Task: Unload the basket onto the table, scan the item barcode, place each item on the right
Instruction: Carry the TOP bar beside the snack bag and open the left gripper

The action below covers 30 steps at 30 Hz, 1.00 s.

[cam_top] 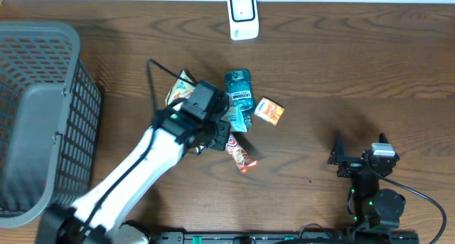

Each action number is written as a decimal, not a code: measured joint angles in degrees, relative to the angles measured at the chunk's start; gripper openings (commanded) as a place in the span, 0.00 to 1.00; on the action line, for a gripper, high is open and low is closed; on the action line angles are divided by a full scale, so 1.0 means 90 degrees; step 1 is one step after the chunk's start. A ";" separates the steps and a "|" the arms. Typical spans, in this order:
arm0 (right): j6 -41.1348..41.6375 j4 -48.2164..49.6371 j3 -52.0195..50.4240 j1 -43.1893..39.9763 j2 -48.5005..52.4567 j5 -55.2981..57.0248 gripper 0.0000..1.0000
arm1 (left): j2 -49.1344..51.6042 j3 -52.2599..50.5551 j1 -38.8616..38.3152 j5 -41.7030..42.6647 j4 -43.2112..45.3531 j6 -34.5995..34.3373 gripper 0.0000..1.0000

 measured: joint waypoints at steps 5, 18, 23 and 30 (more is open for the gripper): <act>0.0000 0.0000 0.0000 0.0000 -0.0002 0.0002 0.99 | 0.0665 0.0000 0.0000 -0.0121 0.0107 -0.0002 0.07; 0.0000 0.0000 0.0000 0.0000 0.0000 0.0000 0.99 | 0.1018 0.0000 0.0000 -0.0138 0.0580 0.0044 0.51; 0.0000 0.0000 0.0000 0.0000 0.0000 0.0002 0.99 | 0.0801 0.0066 0.0000 -0.0141 0.0636 0.0073 1.00; 0.0000 0.0000 0.0000 0.0000 -0.0002 0.0002 0.99 | -0.0090 0.0709 0.0000 -0.0452 0.0651 0.0355 0.99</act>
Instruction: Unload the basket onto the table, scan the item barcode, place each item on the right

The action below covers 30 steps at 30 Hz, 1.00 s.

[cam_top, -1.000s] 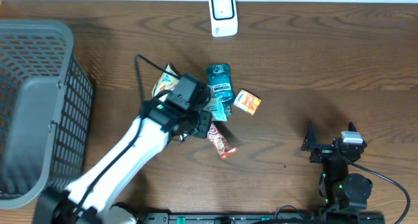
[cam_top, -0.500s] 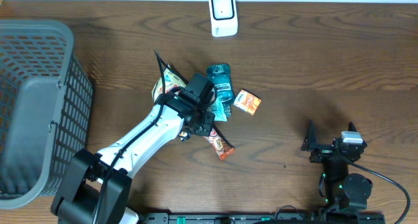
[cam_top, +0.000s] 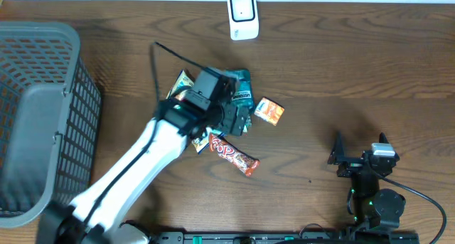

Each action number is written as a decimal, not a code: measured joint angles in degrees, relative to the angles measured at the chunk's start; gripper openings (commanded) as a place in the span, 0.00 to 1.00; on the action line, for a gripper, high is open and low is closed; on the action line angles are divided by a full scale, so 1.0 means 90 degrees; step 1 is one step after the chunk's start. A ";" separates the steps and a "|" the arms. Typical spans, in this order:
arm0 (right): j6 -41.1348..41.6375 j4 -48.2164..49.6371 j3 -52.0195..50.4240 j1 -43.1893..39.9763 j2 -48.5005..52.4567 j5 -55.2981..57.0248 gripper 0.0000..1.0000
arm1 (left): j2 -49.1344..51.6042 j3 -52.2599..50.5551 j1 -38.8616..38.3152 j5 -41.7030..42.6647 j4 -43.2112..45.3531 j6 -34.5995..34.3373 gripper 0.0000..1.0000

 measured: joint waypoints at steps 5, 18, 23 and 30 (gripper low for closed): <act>0.0000 0.0002 0.0000 0.0002 0.0000 0.0000 0.99 | -0.1037 0.0515 0.0000 -0.1078 0.0236 0.0046 0.99; 0.0000 0.0002 0.0000 0.0000 0.0000 0.0000 0.99 | -0.3606 0.0831 0.0000 -0.3640 0.3096 0.1141 0.98; 0.0000 0.0000 0.0000 0.0000 0.0002 0.0000 0.99 | -0.4087 0.0831 0.0000 -0.3968 0.2892 0.1967 0.98; 0.0000 0.0000 0.0000 0.0000 0.0002 0.0000 0.99 | -0.4148 0.0831 0.0000 -0.4561 0.2475 0.2885 0.98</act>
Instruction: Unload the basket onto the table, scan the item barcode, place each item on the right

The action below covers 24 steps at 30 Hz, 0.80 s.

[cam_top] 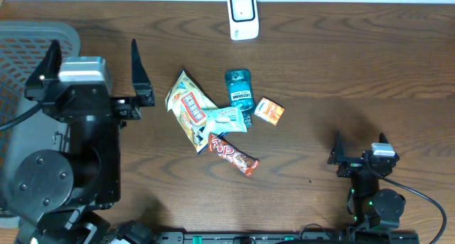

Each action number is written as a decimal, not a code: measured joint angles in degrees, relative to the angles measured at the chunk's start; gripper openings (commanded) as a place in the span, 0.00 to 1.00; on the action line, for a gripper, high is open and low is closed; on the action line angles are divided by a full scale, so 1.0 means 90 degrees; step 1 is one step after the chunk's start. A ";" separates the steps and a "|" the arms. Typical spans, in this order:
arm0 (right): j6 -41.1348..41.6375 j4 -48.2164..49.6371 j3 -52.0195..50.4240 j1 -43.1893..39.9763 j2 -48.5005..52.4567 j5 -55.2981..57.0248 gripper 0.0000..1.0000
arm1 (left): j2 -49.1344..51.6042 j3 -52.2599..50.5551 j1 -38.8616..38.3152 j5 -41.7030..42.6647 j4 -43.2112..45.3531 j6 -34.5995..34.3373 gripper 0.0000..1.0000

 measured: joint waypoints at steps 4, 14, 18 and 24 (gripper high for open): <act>0.0000 0.0002 0.0000 0.0000 0.0000 0.0000 0.99 | -0.0022 0.0000 0.0000 -0.0036 0.0000 0.0245 0.98; 0.0000 0.0002 0.0000 0.0000 -0.0002 0.0000 0.99 | -0.0636 -0.0121 0.0000 -0.0034 -0.0002 0.0406 0.98; 0.0000 0.0000 0.0000 0.0000 0.0000 0.0000 0.99 | -0.1214 -0.0236 0.0061 -0.0034 0.0007 0.0420 0.98; 0.0000 0.0002 0.0000 0.0000 0.0000 -0.0002 0.99 | -0.2234 -0.0454 0.0444 -0.0019 0.0143 0.0398 0.98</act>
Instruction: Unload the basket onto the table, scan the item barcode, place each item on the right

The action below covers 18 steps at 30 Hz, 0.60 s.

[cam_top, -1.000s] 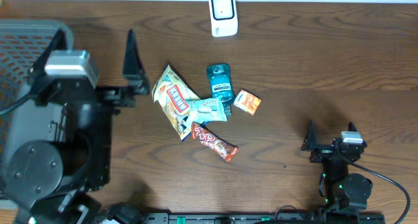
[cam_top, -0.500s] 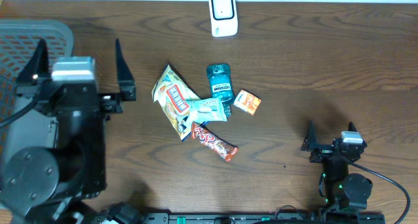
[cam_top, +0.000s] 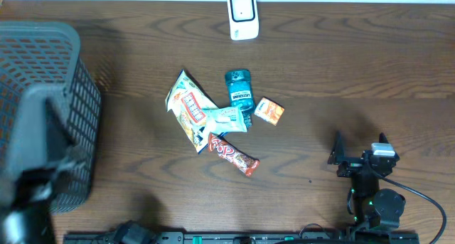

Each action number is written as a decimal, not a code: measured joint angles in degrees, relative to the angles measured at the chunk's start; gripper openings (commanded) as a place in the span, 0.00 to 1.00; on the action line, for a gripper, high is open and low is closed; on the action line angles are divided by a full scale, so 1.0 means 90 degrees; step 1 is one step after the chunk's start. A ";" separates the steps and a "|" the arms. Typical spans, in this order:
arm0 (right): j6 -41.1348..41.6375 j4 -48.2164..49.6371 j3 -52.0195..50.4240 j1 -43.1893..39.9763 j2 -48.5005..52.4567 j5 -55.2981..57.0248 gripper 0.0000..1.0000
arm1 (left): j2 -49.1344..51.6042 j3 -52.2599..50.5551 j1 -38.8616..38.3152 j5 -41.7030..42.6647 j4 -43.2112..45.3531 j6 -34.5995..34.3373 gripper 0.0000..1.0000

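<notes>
The white scanner point(cam_top: 242, 15) stands at the table's far edge. The items lie in a pile mid-table: a blue bottle point(cam_top: 239, 91), a small orange box point(cam_top: 269, 111), a yellow-white snack bag point(cam_top: 188, 109), a white-teal packet point(cam_top: 226, 119) and a red candy bar point(cam_top: 233, 154). My left arm point(cam_top: 43, 180) is a dark blur at the lower left, over the basket's near side, far from the pile; its fingers cannot be made out. My right gripper point(cam_top: 359, 148) rests open and empty at the lower right.
A large grey mesh basket point(cam_top: 50, 52) fills the left side of the table. The right arm's base point(cam_top: 377, 205) and its cable sit at the near edge.
My left arm was raised close to the camera over the left of the table with its fingers spread. Now it is a blur lower down at the basket's near side. The items and right arm are unchanged.
My left gripper was down on the pile, covering part of it. A second later it was still there and the candy bar lay further out. Then the arm was back at the left, open and empty, and now sits blurred by the basket.
</notes>
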 measured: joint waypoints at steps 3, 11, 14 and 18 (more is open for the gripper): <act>0.0000 0.0000 0.0000 0.0000 0.0000 0.0002 0.99 | -0.0483 -0.0061 0.0233 0.0136 -0.0019 -0.0107 0.98; 0.0000 -0.0002 0.0000 0.0000 0.0000 0.0002 0.99 | -0.1639 -0.0138 0.0901 0.0282 -0.0024 -0.0508 0.98; 0.0000 -0.0002 0.0000 0.0000 0.0000 0.0002 0.99 | -0.1923 -0.0141 0.1098 0.0325 -0.0022 -0.0529 0.98; 0.0000 -0.0002 0.0000 0.0000 -0.0002 0.0002 0.99 | -0.2278 -0.0141 0.1479 0.0746 -0.0097 -0.0585 0.98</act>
